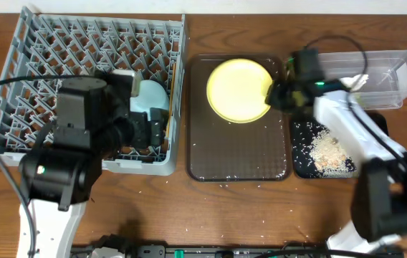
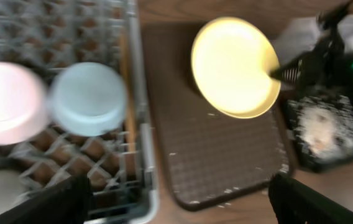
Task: Sort waste into correct bins and load items into the dishwasher
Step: 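Lift the yellow plate with the right gripper and pass it to the left gripper, then carry the yellow plate left and stand it upright in the rack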
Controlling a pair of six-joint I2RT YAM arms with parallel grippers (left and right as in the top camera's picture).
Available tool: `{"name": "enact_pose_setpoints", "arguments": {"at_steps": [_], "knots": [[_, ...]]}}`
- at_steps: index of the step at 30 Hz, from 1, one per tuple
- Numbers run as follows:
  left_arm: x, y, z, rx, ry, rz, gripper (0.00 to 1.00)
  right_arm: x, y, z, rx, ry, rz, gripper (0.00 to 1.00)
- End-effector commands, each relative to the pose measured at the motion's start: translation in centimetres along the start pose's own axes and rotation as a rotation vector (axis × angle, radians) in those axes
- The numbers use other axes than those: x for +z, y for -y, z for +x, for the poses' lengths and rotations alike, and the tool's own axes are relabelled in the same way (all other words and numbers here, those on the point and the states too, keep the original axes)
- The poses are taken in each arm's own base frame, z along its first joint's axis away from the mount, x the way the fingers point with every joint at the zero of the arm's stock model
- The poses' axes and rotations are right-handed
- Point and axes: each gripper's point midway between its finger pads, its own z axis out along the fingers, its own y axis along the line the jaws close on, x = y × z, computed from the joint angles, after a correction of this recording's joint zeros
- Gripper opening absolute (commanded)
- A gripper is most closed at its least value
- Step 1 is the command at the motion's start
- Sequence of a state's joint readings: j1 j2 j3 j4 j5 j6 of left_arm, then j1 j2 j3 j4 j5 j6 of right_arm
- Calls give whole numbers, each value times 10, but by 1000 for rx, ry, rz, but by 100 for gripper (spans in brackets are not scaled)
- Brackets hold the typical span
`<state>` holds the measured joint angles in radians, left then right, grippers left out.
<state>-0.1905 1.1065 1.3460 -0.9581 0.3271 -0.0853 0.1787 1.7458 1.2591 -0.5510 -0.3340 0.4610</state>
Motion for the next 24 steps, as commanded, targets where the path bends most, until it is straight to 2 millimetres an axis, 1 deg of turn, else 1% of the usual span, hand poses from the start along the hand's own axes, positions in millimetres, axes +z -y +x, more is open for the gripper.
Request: {"name": "enact_pose_setpoints", "arguments": {"at_steps": [1, 3, 7, 10, 15, 17, 18, 19, 20, 21, 22, 24], "knots": [[14, 25, 3, -18, -58, 171, 92, -56, -66, 10, -352, -8, -404, 1], [22, 34, 3, -25, -84, 240, 92, -79, -78, 12, -406, 18, -468, 1], [35, 54, 0, -39, -125, 387, 91, -103, -92, 18, -466, 56, -486, 1], [40, 65, -2, -48, -149, 483, 90, -113, -104, 25, -505, 66, -504, 1], [49, 64, -1, -59, -168, 489, 84, -115, -123, 41, -557, 43, -548, 1], [49, 64, -4, -51, -155, 491, 65, -114, -131, 48, -577, 27, -562, 1], [49, 65, -5, -48, -149, 492, 48, -113, -135, 52, -586, 22, -569, 1], [50, 65, -6, -45, -146, 492, 38, -113, -138, 54, -595, 18, -574, 1], [50, 65, -7, -44, -143, 492, 22, -112, -142, 57, -608, 17, -582, 1], [50, 64, -7, -44, -143, 486, 11, -112, -144, 58, -615, 17, -584, 1], [51, 62, -7, -44, -142, 472, 8, -112, -146, 59, -621, 18, -584, 1], [53, 58, -6, -44, -140, 446, 7, -111, -148, 59, -627, 21, -586, 1]]}}
